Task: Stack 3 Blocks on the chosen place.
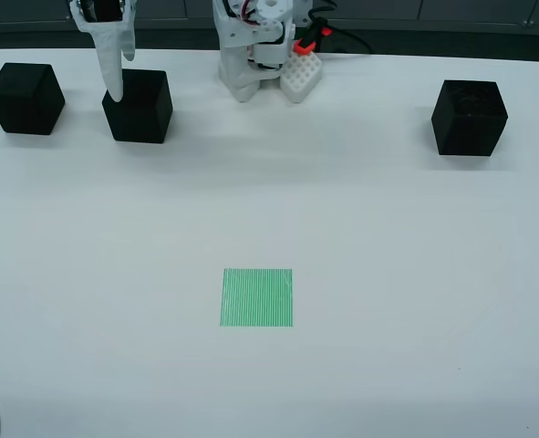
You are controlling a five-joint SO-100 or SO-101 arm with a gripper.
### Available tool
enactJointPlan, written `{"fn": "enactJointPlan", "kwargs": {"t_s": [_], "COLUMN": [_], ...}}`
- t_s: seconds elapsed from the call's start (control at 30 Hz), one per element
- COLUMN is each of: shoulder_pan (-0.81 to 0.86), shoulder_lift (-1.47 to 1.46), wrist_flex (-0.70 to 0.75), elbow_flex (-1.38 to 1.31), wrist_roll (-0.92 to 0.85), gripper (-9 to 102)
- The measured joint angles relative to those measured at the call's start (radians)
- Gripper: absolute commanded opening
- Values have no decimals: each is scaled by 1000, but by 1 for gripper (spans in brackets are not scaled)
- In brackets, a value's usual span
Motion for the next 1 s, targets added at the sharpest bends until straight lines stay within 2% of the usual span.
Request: {"fn": "enactJointPlan", "kwargs": {"t_s": [0.33,0.67,0.9,1.0], "shoulder_pan": [9,-23,-61,-98], "shoulder_lift": [-9,-150,-210,-225], "wrist_flex": [0,-48,-69,-69], "elbow_flex": [32,32,28,11], "wrist_roll": [-21,-21,-11,21], "gripper": [33,33,21,21]}}
